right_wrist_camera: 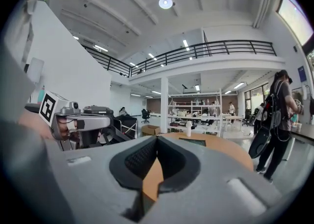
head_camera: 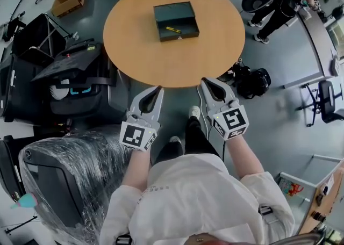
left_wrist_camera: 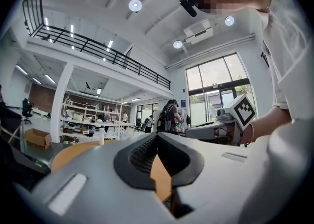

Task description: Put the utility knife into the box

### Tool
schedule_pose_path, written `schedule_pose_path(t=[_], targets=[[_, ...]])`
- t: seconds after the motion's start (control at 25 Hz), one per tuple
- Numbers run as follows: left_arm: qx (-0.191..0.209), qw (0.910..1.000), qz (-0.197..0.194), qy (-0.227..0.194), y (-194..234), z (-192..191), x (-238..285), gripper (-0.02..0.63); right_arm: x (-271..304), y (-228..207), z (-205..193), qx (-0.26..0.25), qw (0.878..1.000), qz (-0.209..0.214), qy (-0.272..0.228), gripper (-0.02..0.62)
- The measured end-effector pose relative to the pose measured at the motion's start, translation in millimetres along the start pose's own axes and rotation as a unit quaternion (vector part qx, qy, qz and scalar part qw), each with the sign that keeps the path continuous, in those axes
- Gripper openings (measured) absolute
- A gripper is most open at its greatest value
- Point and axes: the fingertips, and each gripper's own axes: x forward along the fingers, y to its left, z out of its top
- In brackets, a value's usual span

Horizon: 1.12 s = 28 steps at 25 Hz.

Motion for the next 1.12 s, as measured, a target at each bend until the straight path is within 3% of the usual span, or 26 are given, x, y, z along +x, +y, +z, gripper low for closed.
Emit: schedule_pose_path(t=[0.4, 0.64, 0.92, 1.12], targets=[[-0.008, 0.9999, 0.006, -0.003, -35, -9, -30, 0.017, -45, 32, -26, 0.018, 0.999, 0.013, 0.031, -0.008], [-0.008, 0.9997, 0.020, -0.009, -64, 0, -18, 0.017, -63, 21, -20, 0.025, 0.999, 0.017, 0.028, -0.008], [0.000, 0.9992, 0.039, -0.014, -90, 5, -8, 0.017, -78, 11, -10, 0.033, 0.997, 0.068, 0.014, -0.008], [0.007, 0.9990, 0.043, -0.012, -101, 5, -3, 0.017, -85, -8, -10, 0.018, 0.998, 0.062, 0.014, -0.008]])
